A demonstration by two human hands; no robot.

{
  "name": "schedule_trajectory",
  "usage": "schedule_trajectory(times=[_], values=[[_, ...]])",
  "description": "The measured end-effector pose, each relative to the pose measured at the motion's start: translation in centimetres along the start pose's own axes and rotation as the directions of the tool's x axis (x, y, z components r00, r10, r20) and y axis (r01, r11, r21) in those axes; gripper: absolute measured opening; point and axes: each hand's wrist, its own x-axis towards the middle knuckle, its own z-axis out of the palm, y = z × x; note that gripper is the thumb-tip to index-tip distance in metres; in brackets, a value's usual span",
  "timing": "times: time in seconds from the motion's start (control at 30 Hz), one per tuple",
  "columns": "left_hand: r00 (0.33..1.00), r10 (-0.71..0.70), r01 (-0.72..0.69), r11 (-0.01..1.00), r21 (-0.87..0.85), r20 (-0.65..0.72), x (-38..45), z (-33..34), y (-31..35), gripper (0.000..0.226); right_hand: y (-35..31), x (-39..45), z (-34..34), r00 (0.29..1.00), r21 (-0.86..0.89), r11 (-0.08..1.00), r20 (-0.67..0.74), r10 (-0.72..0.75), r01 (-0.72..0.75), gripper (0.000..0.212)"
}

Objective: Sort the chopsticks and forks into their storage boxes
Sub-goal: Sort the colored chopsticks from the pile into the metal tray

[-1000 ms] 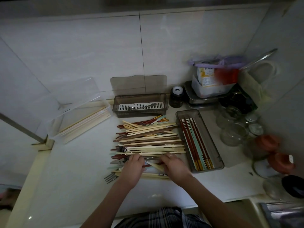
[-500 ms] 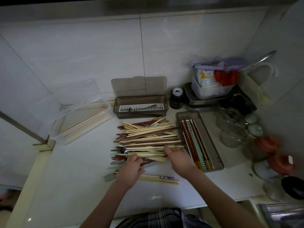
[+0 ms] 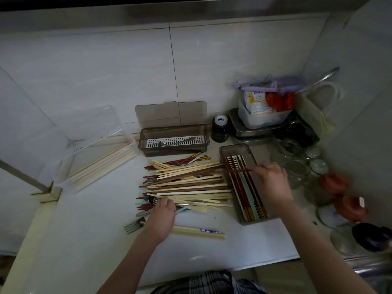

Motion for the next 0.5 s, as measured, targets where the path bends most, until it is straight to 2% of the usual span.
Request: schedule_trajectory(times=[0.1, 0.2, 0.33, 0.5], values=[[1.000, -0.003, 0.003, 1.000, 0.000, 0.019, 0.1, -0.7, 0.2, 0.019, 0.7, -0.1, -0.1, 0.986, 0.040, 0.987, -0.052, 0.160, -0.158, 0.036], [0.998, 0.000, 0.002, 0.999, -0.034, 0.062, 0.2, -1.5, 0.7, 0.005, -0.2, -0.8, 0.7, 0.965, -0.012, 0.973, 0.126, 0.230, -0.230, 0.035], [0.997, 0.083, -0.083, 0.990, -0.117, -0.011, 0.7, -2.0, 1.1, 0.012, -1.9, -2.4, 2.8, 0.910, -0.226, 0.961, 0.344, 0.230, -0.157, 0.048], [0.970, 0.173, -0.199, 0.968, -0.153, -0.170, 1.1, -3.2, 1.3, 0.018, -2.7, -2.7, 3.9, 0.880, -0.340, 0.933, 0.401, 0.256, -0.116, 0.058]])
